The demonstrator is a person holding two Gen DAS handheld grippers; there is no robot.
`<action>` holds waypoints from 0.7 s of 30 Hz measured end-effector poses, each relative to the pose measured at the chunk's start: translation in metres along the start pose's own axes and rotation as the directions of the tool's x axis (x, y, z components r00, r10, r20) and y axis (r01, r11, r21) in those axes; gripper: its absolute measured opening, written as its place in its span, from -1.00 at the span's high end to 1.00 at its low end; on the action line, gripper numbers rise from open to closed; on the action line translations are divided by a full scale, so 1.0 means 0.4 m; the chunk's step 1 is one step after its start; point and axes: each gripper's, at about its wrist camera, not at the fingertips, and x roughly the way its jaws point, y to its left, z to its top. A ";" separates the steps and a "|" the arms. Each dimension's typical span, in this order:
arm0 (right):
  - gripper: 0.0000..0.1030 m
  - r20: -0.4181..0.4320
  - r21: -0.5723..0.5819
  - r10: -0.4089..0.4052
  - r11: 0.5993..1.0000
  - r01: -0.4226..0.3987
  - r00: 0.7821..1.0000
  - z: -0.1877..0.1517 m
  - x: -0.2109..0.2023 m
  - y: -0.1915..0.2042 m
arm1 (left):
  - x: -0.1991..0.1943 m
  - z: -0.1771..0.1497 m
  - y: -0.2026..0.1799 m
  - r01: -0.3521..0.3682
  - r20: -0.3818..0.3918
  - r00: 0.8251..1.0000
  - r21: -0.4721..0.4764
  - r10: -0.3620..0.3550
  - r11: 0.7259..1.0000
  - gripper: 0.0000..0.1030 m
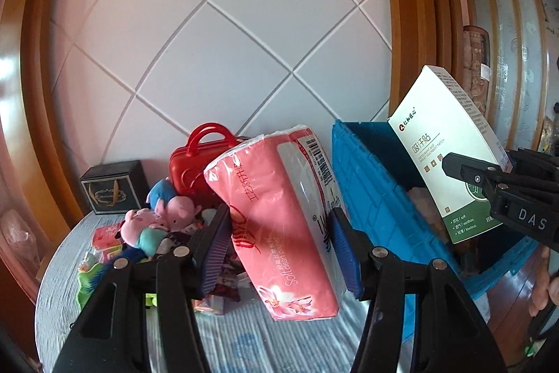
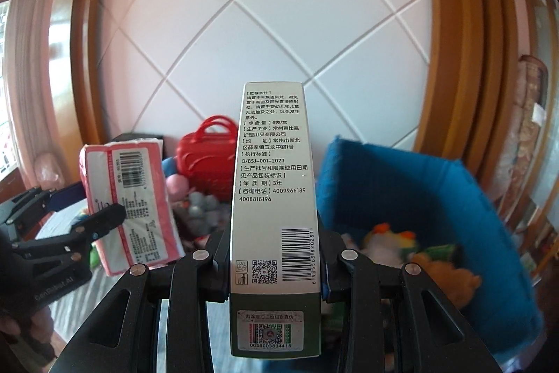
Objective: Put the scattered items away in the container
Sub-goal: 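Lift and carry the tissue pack and medicine box over the blue crate with both tools, then open both tools to drop the tissue pack and medicine box into the crate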
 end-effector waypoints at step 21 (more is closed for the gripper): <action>0.34 -0.283 0.054 -0.067 0.995 0.086 0.957 0.024 0.331 -0.727 | 0.513 0.305 -0.674 0.075 -0.287 0.957 0.119 -0.038 0.990 -0.07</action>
